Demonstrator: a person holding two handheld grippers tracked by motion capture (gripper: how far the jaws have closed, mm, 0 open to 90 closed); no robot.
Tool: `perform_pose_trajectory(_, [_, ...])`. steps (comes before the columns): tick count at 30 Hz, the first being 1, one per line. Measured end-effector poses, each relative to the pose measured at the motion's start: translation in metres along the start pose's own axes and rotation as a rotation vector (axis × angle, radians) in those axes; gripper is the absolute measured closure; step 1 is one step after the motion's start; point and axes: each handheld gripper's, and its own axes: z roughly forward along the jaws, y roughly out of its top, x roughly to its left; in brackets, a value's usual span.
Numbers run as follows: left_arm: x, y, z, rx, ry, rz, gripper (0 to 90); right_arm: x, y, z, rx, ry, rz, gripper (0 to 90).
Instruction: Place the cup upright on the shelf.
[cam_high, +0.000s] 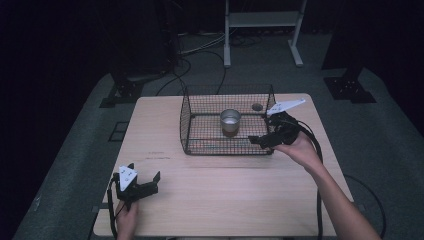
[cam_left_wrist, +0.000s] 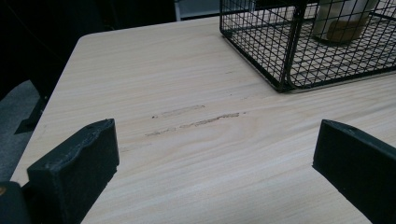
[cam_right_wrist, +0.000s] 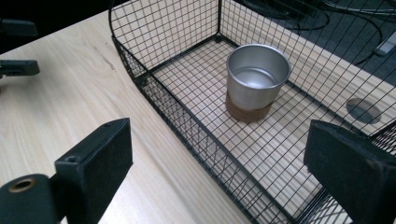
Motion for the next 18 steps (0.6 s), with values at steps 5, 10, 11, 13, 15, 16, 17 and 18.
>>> perform_pose_trajectory(5, [0.0, 0.0, 0.0, -0.001, 0.001, 0.0, 0.0, 0.0, -0.007, -0.002, -0.004, 0.005, 0.002, 7.4])
perform_pose_trajectory(10, [0.0, 0.0, 0.0, 0.0, 0.001, -0.001, 0.0, 0.0, -0.014, -0.007, -0.011, 0.007, 0.011, 7.4])
perform_pose_trajectory(11, [0.0, 0.0, 0.0, 0.0, 0.001, -0.001, 0.0, 0.0, -0.016, -0.008, -0.018, 0.012, 0.011, 7.4])
perform_pose_trajectory(13, [0.0, 0.0, 0.0, 0.0, 0.001, -0.003, 0.0, 0.0, -0.019, -0.011, -0.019, 0.01, 0.016, 7.4])
perform_pose_trajectory(15, [0.0, 0.0, 0.0, -0.001, 0.001, -0.004, 0.0, 0.0, -0.022, -0.013, -0.025, 0.011, 0.015, 7.4])
perform_pose_trajectory(16, [0.0, 0.0, 0.0, 0.0, 0.001, -0.004, 0.0, 0.001, -0.024, -0.015, -0.026, 0.01, 0.014, 7.4])
perform_pose_trajectory(17, [0.0, 0.0, 0.0, 0.0, 0.001, -0.004, 0.0, 0.001, -0.025, -0.016, -0.026, 0.012, 0.02, 7.4])
perform_pose_trajectory(18, [0.0, 0.0, 0.0, 0.0, 0.001, -0.003, 0.0, 0.002, -0.026, -0.018, -0.029, 0.012, 0.02, 7.4])
